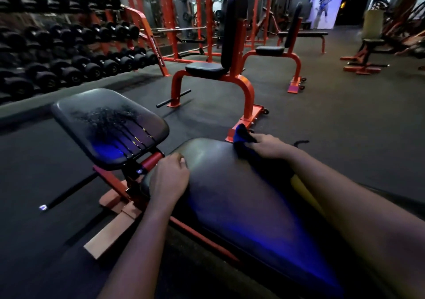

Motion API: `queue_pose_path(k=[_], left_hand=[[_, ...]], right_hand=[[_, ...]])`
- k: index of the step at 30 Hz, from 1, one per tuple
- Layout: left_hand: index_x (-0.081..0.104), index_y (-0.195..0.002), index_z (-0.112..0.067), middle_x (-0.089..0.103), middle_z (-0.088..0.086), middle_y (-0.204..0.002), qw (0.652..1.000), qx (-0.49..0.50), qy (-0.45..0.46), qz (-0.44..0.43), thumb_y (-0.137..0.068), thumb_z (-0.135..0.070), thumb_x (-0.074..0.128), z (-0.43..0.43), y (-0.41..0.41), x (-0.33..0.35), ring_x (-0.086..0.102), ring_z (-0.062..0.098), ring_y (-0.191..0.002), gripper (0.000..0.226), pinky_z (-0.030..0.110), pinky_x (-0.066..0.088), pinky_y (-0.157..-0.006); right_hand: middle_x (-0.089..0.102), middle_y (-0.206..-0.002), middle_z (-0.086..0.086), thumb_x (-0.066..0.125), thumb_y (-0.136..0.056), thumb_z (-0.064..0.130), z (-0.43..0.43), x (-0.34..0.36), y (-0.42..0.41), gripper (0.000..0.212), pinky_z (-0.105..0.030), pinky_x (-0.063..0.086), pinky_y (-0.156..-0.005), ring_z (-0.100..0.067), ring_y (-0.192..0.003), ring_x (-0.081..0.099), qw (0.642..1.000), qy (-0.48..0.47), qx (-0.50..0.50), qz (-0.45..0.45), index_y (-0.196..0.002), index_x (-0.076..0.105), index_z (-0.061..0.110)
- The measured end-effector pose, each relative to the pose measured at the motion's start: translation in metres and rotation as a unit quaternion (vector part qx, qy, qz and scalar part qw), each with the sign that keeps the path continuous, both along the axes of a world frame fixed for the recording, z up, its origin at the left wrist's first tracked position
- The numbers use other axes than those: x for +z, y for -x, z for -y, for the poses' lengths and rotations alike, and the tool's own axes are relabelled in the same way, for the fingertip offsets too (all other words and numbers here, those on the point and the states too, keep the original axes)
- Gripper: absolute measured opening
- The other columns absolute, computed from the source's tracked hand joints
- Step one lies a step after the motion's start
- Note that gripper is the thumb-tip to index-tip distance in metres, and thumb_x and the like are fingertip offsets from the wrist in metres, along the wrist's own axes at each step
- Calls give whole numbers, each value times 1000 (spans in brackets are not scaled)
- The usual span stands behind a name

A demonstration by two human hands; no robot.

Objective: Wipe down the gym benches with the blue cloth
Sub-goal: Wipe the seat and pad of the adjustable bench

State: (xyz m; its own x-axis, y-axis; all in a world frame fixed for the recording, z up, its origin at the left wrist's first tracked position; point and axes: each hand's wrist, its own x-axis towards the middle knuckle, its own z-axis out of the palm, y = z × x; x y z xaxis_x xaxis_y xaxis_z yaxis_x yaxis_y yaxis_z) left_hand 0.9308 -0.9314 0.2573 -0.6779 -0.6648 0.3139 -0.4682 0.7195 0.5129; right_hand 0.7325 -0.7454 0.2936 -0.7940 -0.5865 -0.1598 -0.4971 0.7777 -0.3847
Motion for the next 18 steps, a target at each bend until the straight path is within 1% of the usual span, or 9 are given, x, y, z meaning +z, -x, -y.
queue_pose_path(k=[3,5,7,9,10,12,15,16,18], left_hand=[[64,-86,-10,69,14,-89,996,-18,0,-82,-94,-22,49,5,-19,-14,64,33,-88,21,42,49,-74],[69,-91,-11,71,10,-95,992,-8,-14,-129,-93,-17,52,5,-22,-20,64,30,-92,18,40,50,-78],[72,-102,-13,71,8,-106,983,23,-46,-175,-92,-13,55,1,-23,-21,63,27,-101,20,37,48,-88],[71,-103,-16,70,7,-107,974,41,-68,-212,-90,-8,56,0,-22,-23,62,26,-102,22,34,46,-91],[70,-101,-17,69,7,-105,971,42,-72,-224,-89,-6,55,0,-22,-24,62,25,-101,22,34,46,-90],[69,-98,-19,69,6,-101,966,47,-72,-243,-87,-4,55,2,-22,-27,62,26,-98,24,36,47,-87],[68,-95,-20,68,5,-95,965,52,-50,-253,-85,-3,55,-1,-21,-27,61,26,-93,23,37,48,-81],[67,-94,-20,67,5,-95,965,52,-43,-254,-85,-4,55,0,-21,-27,60,26,-93,23,37,47,-80],[66,-93,-21,67,5,-94,964,60,-38,-255,-85,-5,55,0,-20,-29,58,27,-95,21,39,47,-81]], right_hand=[[48,-147,-10,43,-96,52,31,5,-1,47,-37,37,-108,-33,-132,48,999,-33,-17,-15,-138,50,32],[50,-145,-11,42,-98,47,49,7,-12,42,-37,35,-108,-33,-131,48,998,-22,0,-51,-135,52,29],[49,-147,-7,42,-100,45,48,4,-18,41,-34,34,-106,-31,-133,46,997,6,22,-68,-139,47,35],[45,-150,-5,44,-100,47,34,2,-10,44,-35,34,-107,-31,-135,44,999,24,20,-34,-143,41,43],[45,-150,-5,44,-99,48,28,2,-4,45,-36,35,-108,-31,-135,44,1000,29,5,-10,-144,40,44],[48,-148,-7,43,-100,47,35,1,5,45,-35,36,-107,-32,-132,46,1000,21,-20,12,-143,44,38],[50,-146,-7,42,-97,47,62,-2,-3,44,-35,35,-106,-33,-132,47,999,1,-22,-42,-139,48,34],[51,-145,-6,43,-98,45,68,-5,-8,42,-34,34,-106,-31,-132,47,998,23,-12,-62,-139,49,36],[55,-141,-4,48,-99,40,69,-7,-6,39,-32,34,-104,-28,-131,49,995,91,-4,-29,-138,52,35]])
